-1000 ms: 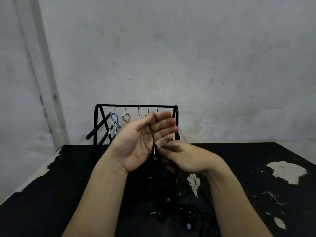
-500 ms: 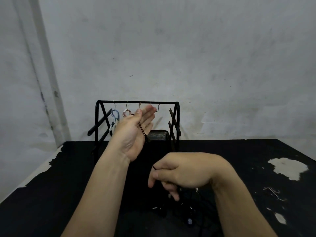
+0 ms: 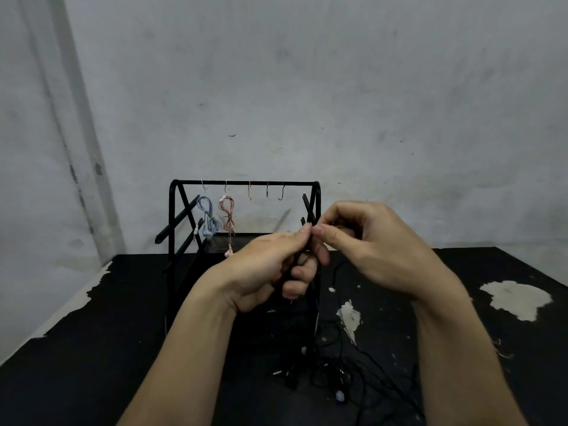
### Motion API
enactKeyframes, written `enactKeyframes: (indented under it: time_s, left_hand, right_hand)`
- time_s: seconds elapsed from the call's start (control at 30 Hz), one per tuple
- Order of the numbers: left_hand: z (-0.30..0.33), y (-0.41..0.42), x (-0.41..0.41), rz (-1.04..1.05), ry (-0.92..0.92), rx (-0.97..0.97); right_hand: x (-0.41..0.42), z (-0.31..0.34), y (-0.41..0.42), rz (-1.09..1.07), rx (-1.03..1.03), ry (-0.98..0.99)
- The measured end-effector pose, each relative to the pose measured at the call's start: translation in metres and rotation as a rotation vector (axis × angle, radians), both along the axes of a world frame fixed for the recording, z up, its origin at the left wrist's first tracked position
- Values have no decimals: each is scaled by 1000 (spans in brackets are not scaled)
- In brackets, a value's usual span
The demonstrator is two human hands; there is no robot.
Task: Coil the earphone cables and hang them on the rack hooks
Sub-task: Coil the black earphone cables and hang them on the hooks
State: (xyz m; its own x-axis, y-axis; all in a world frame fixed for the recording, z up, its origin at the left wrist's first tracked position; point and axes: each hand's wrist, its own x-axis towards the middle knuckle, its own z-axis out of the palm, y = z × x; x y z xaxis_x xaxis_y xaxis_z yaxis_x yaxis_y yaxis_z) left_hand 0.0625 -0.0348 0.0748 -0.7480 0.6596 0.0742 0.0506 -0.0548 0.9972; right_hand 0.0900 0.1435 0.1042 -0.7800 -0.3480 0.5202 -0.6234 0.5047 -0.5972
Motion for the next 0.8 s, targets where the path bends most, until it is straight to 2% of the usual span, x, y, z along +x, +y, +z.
enactKeyframes:
  time_s: [0.23,0.4,0.5,0.6,0.67,0.8]
  left_hand:
    - [1,-5,1,-342,-136,124]
    - [5,-8,1,-411,-121,325]
    - [9,-13,-1,-314,-77,424]
    - [15,-16,-2,-33,-32,487]
    - [17,-18,-5,118,-53,537]
    - [18,-23,-16,205,-119,648]
  right_hand:
    - [-17,-7,-3,108,-314,-10]
    - [-29,-22,-24,117,-564,-193]
    - [-36,-33,-38,111,-566,-286]
    - [-35,-39,-51,127,-542,-386]
    - [-36,-44,-58,97,-451,-389]
    - [-41,-54,-63,97,-246,-384]
